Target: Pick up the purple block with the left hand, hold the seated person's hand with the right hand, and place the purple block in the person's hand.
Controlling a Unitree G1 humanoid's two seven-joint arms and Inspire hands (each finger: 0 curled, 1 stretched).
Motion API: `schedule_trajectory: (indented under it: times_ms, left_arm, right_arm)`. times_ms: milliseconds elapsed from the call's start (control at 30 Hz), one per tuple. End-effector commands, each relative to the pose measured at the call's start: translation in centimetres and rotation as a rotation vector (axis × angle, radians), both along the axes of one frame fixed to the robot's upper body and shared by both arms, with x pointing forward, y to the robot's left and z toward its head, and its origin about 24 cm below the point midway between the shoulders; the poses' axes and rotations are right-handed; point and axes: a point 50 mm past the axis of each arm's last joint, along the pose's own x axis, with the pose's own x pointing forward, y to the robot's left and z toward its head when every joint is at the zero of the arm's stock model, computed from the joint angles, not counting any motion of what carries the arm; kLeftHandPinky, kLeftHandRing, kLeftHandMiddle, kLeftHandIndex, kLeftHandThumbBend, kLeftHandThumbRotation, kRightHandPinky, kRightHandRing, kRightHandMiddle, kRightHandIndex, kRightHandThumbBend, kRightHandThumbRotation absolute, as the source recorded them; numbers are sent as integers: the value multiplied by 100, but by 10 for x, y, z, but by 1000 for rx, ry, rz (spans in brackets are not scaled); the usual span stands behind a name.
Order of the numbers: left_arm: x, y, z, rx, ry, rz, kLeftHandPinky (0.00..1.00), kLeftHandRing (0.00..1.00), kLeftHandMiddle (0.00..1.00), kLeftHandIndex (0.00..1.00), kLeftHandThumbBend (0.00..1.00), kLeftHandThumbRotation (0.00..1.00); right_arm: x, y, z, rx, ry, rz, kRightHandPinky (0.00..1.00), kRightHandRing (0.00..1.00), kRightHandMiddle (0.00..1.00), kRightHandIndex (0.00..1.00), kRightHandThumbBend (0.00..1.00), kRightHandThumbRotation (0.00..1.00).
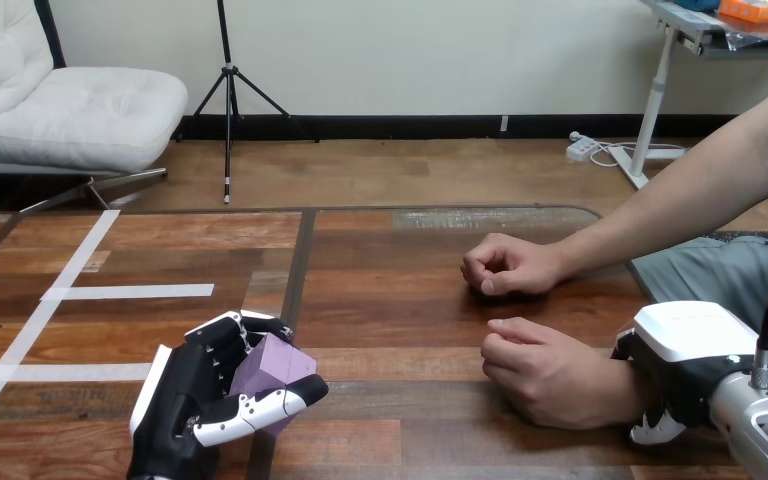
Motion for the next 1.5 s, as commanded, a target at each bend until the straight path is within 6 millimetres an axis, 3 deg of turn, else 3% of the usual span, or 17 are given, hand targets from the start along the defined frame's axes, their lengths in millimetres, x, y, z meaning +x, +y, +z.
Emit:
schedule_trajectory:
  times_ms: [0,267,1067,1467]
  left_arm:
    - [15,-1,22,10,-116,-9,33,39,46,48,92,11]
    - [15,-1,22,14,-121,-13,33,39,46,48,92,11]
    - [17,-5,25,9,-121,-22,33,39,46,47,92,11]
    - [21,-12,32,-14,-161,-48,33,39,47,48,91,11]
  right_arm:
    - [0,-9,-11,-10,62,-45,37,53,64,71,62,0]
    - [1,-10,-14,-25,82,-48,33,45,56,70,65,0]
    - [6,-11,-15,-5,69,-56,43,52,60,65,66,0]
    - [6,-10,-13,14,46,-58,40,49,57,63,68,0]
